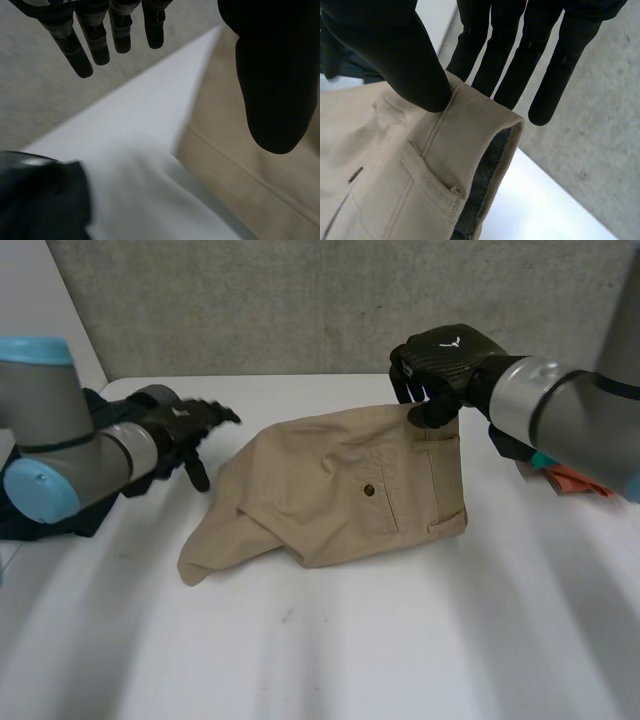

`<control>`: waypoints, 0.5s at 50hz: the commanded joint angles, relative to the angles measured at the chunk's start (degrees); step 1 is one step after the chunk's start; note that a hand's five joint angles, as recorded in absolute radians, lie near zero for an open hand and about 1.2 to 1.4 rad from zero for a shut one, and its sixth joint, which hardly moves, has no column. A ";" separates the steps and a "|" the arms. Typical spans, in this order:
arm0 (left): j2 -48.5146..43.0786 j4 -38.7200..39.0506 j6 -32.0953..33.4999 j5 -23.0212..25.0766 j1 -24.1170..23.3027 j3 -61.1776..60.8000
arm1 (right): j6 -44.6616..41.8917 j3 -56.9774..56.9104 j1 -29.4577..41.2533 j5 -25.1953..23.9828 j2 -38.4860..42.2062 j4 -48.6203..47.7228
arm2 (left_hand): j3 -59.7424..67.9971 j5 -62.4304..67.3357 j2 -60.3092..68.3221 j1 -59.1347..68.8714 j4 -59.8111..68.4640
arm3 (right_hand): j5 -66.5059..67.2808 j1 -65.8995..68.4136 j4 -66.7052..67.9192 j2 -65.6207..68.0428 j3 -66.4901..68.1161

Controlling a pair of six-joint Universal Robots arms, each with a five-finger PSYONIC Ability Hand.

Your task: Fold the laundry.

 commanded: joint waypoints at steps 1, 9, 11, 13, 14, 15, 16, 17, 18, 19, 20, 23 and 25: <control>-5.05 -1.52 2.58 5.68 -2.08 1.77 | -0.41 13.58 0.17 -3.73 -10.66 -7.84 | -2.46 -3.07 -1.77 -2.06 -1.51 | 13.02 15.96 11.36 12.59 12.12; -6.81 1.11 2.93 2.98 -3.49 6.68 | -0.06 13.68 -0.54 -0.31 -8.12 -12.68 | 67.54 66.93 68.23 67.94 68.49 | 13.02 15.96 11.36 12.59 12.12; -6.55 3.22 2.66 -3.43 -3.66 9.58 | -0.41 10.96 -0.80 2.50 -5.31 -14.35 | 67.54 66.93 68.23 67.94 68.49 | 13.02 15.96 11.36 12.59 12.12; -6.11 4.97 2.49 -7.22 -3.84 11.51 | -0.67 8.50 -0.63 4.78 -2.94 -15.93 | 67.54 66.93 68.23 67.94 68.49 | 13.02 15.96 11.36 12.59 12.12; -5.07 7.33 2.14 -10.19 -4.01 13.44 | -1.11 5.44 -0.54 7.49 -0.49 -18.28 | 67.54 66.93 68.23 67.94 68.49 | 13.02 15.96 11.36 12.59 12.12; -4.53 8.84 1.88 -10.83 -4.10 14.50 | -1.20 3.67 -0.45 9.00 0.93 -19.87 | 67.54 66.93 68.23 67.94 68.49 | 13.02 15.96 11.36 12.59 12.12; -3.92 10.50 1.35 -11.01 -4.28 15.38 | -1.55 1.83 -0.27 10.49 2.25 -21.46 | 67.54 66.93 68.23 67.94 68.49 | 13.02 15.96 11.36 12.59 12.12; -3.30 12.26 0.74 -10.84 -4.37 16.17 | -1.72 -0.11 -0.01 11.99 3.57 -23.47 | 67.54 66.93 68.23 67.94 68.49 | 13.02 15.96 11.36 12.59 12.12; -1.65 16.11 -1.18 -10.23 -4.63 17.57 | -2.25 -4.13 0.51 14.96 5.75 -28.19 | 67.54 66.93 68.23 67.94 68.49 | 13.02 15.96 11.36 12.59 12.12; -0.76 18.15 -2.42 -10.14 -4.89 18.20 | -2.43 -6.00 0.69 16.21 6.82 -31.02 | 67.54 66.93 68.23 67.94 68.49 | 13.02 15.96 11.36 12.59 12.12; 0.29 20.26 -3.74 -10.05 -5.15 18.72 | -2.60 -7.67 0.78 17.44 7.79 -34.10 | 67.54 66.93 68.23 67.94 68.49 | 13.02 15.96 11.36 12.59 12.12; 4.69 28.61 -9.45 -11.01 -6.12 19.61 | -2.78 -13.21 1.31 20.78 10.69 -48.15 | 67.54 66.93 68.23 67.94 68.49 | 13.02 15.96 11.36 12.59 12.12; 7.06 32.39 -12.00 -12.41 -6.56 19.52 | -2.52 -14.36 1.13 21.58 11.22 -54.84 | 67.54 66.93 68.23 67.94 68.49 | 13.02 15.96 11.36 12.59 12.12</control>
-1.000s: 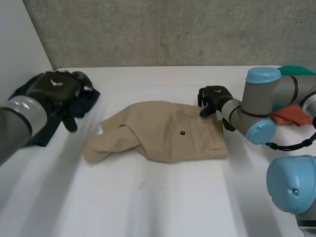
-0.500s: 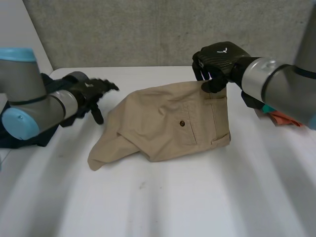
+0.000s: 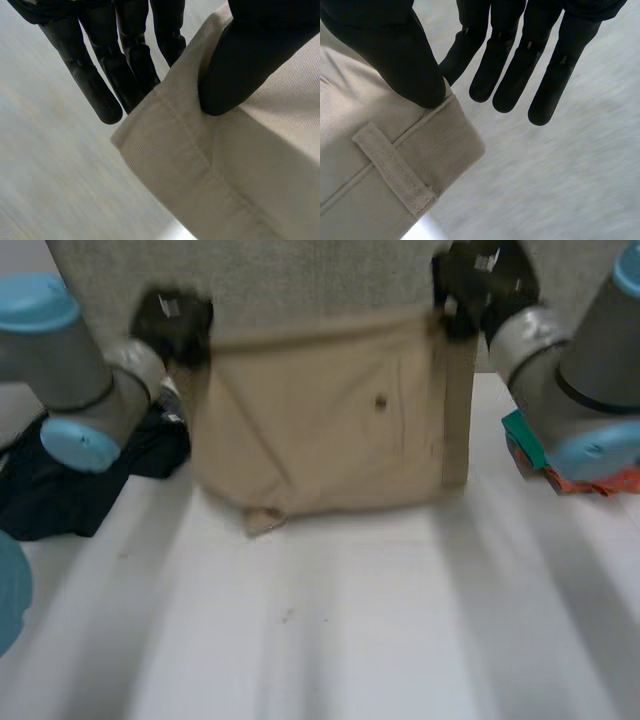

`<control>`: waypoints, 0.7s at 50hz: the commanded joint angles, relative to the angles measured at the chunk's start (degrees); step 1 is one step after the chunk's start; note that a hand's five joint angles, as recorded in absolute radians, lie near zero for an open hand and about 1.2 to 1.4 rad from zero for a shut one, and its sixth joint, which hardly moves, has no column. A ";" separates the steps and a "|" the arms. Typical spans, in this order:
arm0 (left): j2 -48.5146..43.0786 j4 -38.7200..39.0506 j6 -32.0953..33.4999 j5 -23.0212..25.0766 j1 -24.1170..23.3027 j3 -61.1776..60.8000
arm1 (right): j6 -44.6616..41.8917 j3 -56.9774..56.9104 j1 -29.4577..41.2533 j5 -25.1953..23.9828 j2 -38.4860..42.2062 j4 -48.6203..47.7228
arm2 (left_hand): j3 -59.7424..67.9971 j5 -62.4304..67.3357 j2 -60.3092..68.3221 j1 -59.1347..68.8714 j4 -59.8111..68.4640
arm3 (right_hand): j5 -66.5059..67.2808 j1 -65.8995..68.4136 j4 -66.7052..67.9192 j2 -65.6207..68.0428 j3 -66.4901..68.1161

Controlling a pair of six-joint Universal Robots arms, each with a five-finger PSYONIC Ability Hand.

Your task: Fold the laundry.

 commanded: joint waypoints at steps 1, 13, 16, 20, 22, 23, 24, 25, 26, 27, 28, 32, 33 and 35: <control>9.93 18.28 -11.70 -3.72 -1.73 1.94 | -0.21 -10.45 0.81 6.23 5.25 -29.99 | 11.80 13.46 11.46 12.17 11.38 | 13.02 15.43 11.26 12.29 11.80; 17.50 20.51 -13.65 -5.15 -2.08 -10.17 | 1.99 -4.66 0.29 2.54 4.03 -25.23 | 11.80 13.46 11.46 12.17 11.38 | 13.02 15.43 11.26 12.29 11.80; 19.26 20.60 -13.48 -3.39 -1.90 -18.58 | 2.34 1.21 -0.15 2.62 2.36 -20.67 | 11.80 13.46 11.46 12.17 11.38 | 13.02 15.43 11.26 12.29 11.80; 21.46 20.34 -13.21 -1.37 -1.38 -30.53 | 2.16 11.04 -0.68 2.01 -0.71 -15.40 | 11.80 13.46 11.46 12.17 11.38 | 13.02 15.43 11.26 12.29 11.80; 22.17 20.16 -12.77 -0.58 -1.29 -35.65 | 1.81 15.10 -0.68 1.48 -1.68 -13.28 | 11.80 13.46 11.46 12.17 11.38 | 13.02 15.43 11.26 12.29 11.80; 22.60 20.16 -11.81 0.39 -1.29 -40.46 | 1.38 19.13 -0.77 0.79 -2.30 -11.70 | 11.80 13.46 11.46 12.17 11.38 | 13.02 15.43 11.26 12.29 11.80; 22.87 20.34 -11.20 1.09 -1.20 -42.86 | 1.20 20.91 -0.77 0.34 -2.57 -10.90 | 11.80 13.46 11.46 12.17 11.38 | 13.02 15.43 11.26 12.29 11.80; 22.96 20.51 -10.41 1.88 -1.03 -45.15 | 0.94 22.58 -0.94 -0.18 -2.83 -10.28 | 11.80 13.46 11.46 12.17 11.38 | 13.02 15.43 11.26 12.29 11.80; 23.31 20.51 -8.31 3.72 -0.85 -49.17 | 0.76 25.64 -1.38 -1.23 -3.27 -9.15 | 11.80 13.46 11.46 12.17 11.38 | 13.02 15.43 11.26 12.29 11.80; 23.49 20.60 -6.98 4.87 -0.68 -51.13 | 0.76 26.89 -1.65 -1.85 -3.36 -8.79 | 11.80 13.46 11.46 12.17 11.38 | 8.67 11.07 6.91 7.94 7.45; 23.66 20.69 -5.67 6.01 -0.59 -52.89 | 0.76 27.95 -2.00 -2.55 -3.45 -8.52 | 11.80 13.46 11.46 12.17 11.38 | 2.13 4.54 0.37 1.40 0.91; 25.68 20.43 1.37 10.67 0.29 -59.05 | 1.37 29.71 -3.40 -5.63 -3.27 -7.12 | 11.80 13.46 11.46 12.17 11.38 | -37.39 -34.98 -39.14 -38.11 -38.61; 26.12 20.34 2.51 11.29 0.47 -59.75 | 1.63 29.63 -3.58 -6.16 -3.18 -6.59 | 11.80 13.46 11.46 12.17 11.38 | -43.13 -40.72 -44.88 -43.85 -44.35; 27.88 20.08 5.06 12.17 0.91 -61.08 | 2.95 28.93 -3.67 -7.30 -2.75 -4.75 | 11.80 13.46 11.46 12.17 11.38 | -53.41 -51.01 -55.17 -54.14 -54.63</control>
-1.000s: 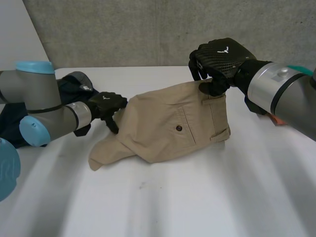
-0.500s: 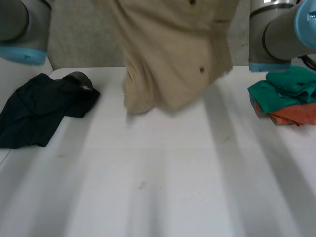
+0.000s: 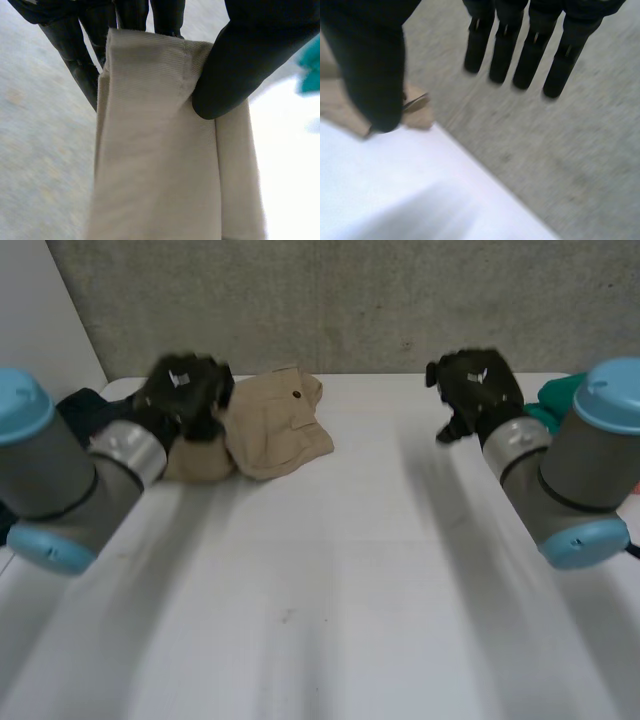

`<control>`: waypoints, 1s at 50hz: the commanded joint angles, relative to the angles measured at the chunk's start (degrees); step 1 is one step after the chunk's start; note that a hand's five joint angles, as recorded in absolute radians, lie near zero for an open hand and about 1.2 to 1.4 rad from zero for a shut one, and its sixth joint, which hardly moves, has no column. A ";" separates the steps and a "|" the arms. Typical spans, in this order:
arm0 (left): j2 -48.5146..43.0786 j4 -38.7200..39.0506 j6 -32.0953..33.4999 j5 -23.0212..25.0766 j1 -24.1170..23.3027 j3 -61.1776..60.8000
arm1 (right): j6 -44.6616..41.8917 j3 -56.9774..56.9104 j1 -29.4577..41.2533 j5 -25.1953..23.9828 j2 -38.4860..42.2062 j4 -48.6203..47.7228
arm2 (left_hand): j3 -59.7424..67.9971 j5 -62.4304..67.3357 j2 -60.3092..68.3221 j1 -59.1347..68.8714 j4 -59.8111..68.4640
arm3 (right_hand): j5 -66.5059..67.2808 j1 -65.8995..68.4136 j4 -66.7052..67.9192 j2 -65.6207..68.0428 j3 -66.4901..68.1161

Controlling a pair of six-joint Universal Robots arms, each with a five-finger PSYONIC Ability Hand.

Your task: Fold the laundry.

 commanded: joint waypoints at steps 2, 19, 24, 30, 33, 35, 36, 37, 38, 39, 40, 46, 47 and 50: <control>4.90 -0.88 10.18 5.18 1.43 -7.31 | 3.31 0.01 -1.08 -4.40 1.21 4.56 | 11.61 13.46 11.27 12.17 11.14 | -22.40 -22.77 -23.33 -22.69 -23.24; 20.99 -14.85 8.25 4.30 -1.47 -2.74 | 28.45 -16.07 8.94 -0.10 15.18 10.98 | 11.61 13.46 11.27 12.17 11.14 | -22.40 -22.77 -23.33 -22.69 -23.24; 23.98 -17.22 8.25 4.30 -2.44 -1.95 | 31.62 -22.13 11.31 3.24 21.42 10.54 | 11.61 13.46 11.27 12.17 11.14 | -22.40 -22.77 -23.33 -22.69 -23.24; 26.71 -17.67 8.25 3.95 -3.05 -1.68 | 35.75 -27.76 13.86 5.27 28.20 13.17 | 11.61 13.46 11.27 12.17 11.14 | -22.40 -22.77 -23.33 -22.69 -23.24; 26.71 -17.93 8.34 3.60 -2.97 -1.59 | 37.06 -27.85 14.22 5.36 28.38 15.19 | 11.61 13.46 11.27 12.17 11.14 | -22.40 -22.77 -23.33 -22.69 -23.24; 26.62 -18.02 8.34 3.42 -2.88 -1.68 | 36.98 -27.50 14.22 5.80 27.94 16.07 | 11.61 13.46 11.27 12.17 11.14 | -22.40 -22.77 -23.33 -22.69 -23.24; 26.62 -18.02 8.34 3.33 -2.88 -1.77 | 36.72 -27.15 14.13 6.06 27.41 16.60 | 11.61 13.46 11.27 12.17 11.14 | -22.40 -22.77 -23.33 -22.69 -23.24; 26.53 -18.02 8.43 3.16 -2.70 -1.86 | 35.59 -26.28 13.87 6.85 25.84 17.91 | 11.61 13.46 11.27 12.17 11.14 | -22.40 -22.77 -23.33 -22.69 -23.24; 26.53 -18.02 8.51 3.16 -2.53 -1.94 | 34.62 -25.58 13.69 7.29 24.78 18.62 | 11.61 13.46 11.27 12.17 11.14 | -22.40 -22.77 -23.33 -22.69 -23.24; 26.53 -18.02 8.51 3.07 -2.44 -1.95 | 33.65 -24.70 13.52 7.81 23.47 19.41 | 11.61 13.46 11.27 12.17 11.14 | -22.40 -22.77 -23.33 -22.69 -23.24; 26.53 -18.02 8.34 3.07 -2.09 -1.86 | 32.42 -23.73 13.25 8.25 22.24 20.29 | 11.61 13.46 11.27 12.17 11.14 | -22.40 -22.77 -23.33 -22.69 -23.24; 26.80 -18.46 8.16 2.98 -1.56 -1.07 | 25.47 -12.49 11.05 8.09 12.56 23.90 | 11.61 13.46 11.27 12.17 11.14 | -22.40 -22.77 -23.33 -22.69 -23.24; 26.88 -18.46 8.16 2.98 -1.65 -0.89 | 25.38 -11.34 11.23 7.56 12.03 23.72 | 11.61 13.46 11.27 12.17 11.14 | -22.40 -22.77 -23.33 -22.69 -23.24; 27.15 -18.98 7.81 2.98 -2.00 -0.19 | 26.96 -8.52 13.07 5.01 11.41 21.44 | 11.61 13.46 11.27 12.17 11.14 | -22.40 -22.77 -23.33 -22.69 -23.24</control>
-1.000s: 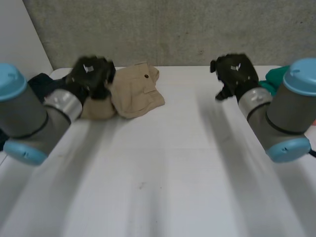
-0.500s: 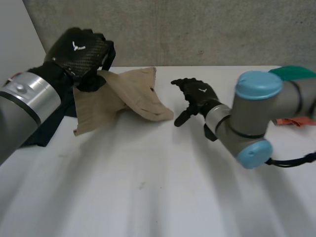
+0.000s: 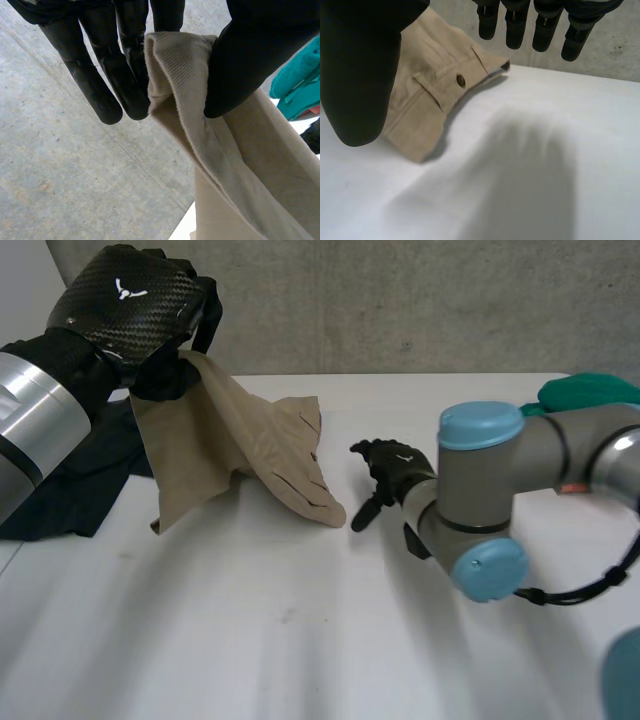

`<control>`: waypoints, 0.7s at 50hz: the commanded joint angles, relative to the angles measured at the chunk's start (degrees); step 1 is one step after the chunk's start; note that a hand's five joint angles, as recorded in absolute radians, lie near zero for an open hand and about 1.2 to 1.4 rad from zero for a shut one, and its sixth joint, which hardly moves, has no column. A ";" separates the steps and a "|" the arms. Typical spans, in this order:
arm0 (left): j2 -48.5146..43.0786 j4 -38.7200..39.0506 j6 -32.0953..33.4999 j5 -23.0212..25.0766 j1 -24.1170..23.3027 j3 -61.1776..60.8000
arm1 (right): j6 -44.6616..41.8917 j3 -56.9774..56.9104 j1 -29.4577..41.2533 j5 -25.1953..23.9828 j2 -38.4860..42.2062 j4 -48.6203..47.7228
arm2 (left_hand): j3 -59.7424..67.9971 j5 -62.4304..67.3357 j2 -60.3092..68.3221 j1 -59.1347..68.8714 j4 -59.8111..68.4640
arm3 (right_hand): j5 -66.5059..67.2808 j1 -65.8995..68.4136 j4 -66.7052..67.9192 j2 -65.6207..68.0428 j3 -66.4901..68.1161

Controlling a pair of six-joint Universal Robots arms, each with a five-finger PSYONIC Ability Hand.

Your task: Fold the laundry.

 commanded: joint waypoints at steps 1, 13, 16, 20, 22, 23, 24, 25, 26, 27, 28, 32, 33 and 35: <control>0.41 -0.84 -0.52 0.01 -0.43 1.43 | -0.24 8.09 1.73 -3.75 -4.31 -2.33 | 11.60 13.46 11.26 12.17 11.13 | -3.17 -2.92 -2.60 -2.12 -2.20; 1.73 -3.30 -3.16 -2.54 -3.25 4.33 | 11.09 -5.42 7.36 4.31 9.03 -11.75 | 11.60 13.46 11.26 12.17 11.13 | 3.04 3.29 3.61 4.09 4.01; 2.26 -3.13 -3.60 -3.50 -3.25 4.77 | 13.64 -10.08 7.71 6.34 12.29 -9.74 | 11.60 13.46 11.26 12.17 11.13 | 4.57 4.82 5.13 5.62 5.53; 2.44 -3.04 -4.30 -4.21 -2.98 5.21 | 17.94 -12.39 7.89 7.49 13.36 -5.35 | 11.60 13.46 11.26 12.17 11.13 | 24.45 24.70 25.02 25.50 25.42; 2.52 -3.30 -4.65 -4.30 -2.72 5.39 | 19.62 -11.95 7.71 8.10 12.75 -4.02 | 11.60 13.46 11.26 12.17 11.13 | 52.86 53.11 53.43 53.91 53.83; 2.52 -3.31 -4.83 -4.30 -2.63 5.39 | 20.33 -11.34 7.62 8.54 12.14 -3.31 | 11.60 13.46 11.26 12.17 11.13 | 66.69 66.94 67.26 67.74 67.66; 2.52 -3.31 -5.18 -4.38 -2.37 5.30 | 20.94 -9.77 7.36 9.94 10.13 -2.79 | 11.60 13.46 11.26 12.17 11.13 | 66.83 67.08 67.40 67.88 67.80; 2.52 -3.39 -5.18 -4.38 -2.19 5.13 | 20.78 -8.62 7.10 10.65 8.72 -2.87 | 11.60 13.46 11.26 12.17 11.13 | 66.83 67.08 67.40 67.88 67.80; 2.52 -3.39 -5.01 -4.38 -2.02 5.04 | 20.25 -7.31 6.66 11.27 7.14 -3.13 | 11.60 13.46 11.26 12.17 11.13 | 66.83 67.08 67.40 67.88 67.80; 2.61 -3.39 -5.09 -4.38 -1.75 4.95 | 19.29 -5.73 6.05 11.71 5.38 -3.65 | 11.60 13.46 11.26 12.17 11.13 | 66.83 67.08 67.40 67.88 67.80; 2.79 -3.48 -5.00 -4.38 -0.97 4.78 | 15.54 -2.32 4.30 11.45 1.27 -4.88 | 11.60 13.46 11.26 12.17 11.13 | 66.83 67.08 67.40 67.88 67.80; 3.57 -4.18 -5.09 -3.95 1.75 3.90 | -0.25 6.82 -1.67 7.17 -11.20 -8.83 | 11.60 13.46 11.26 12.17 11.13 | 66.83 67.08 67.40 67.88 67.80; 3.75 -4.45 -5.09 -3.77 2.37 3.63 | -3.71 8.25 -3.00 5.66 -13.86 -9.28 | 11.60 13.46 11.26 12.17 11.13 | 66.83 67.08 67.40 67.88 67.80; 4.02 -5.06 -5.00 -3.25 3.69 3.37 | -10.39 10.89 -5.55 2.50 -18.96 -9.72 | 11.60 13.46 11.26 12.17 11.13 | 66.83 67.08 67.40 67.88 67.80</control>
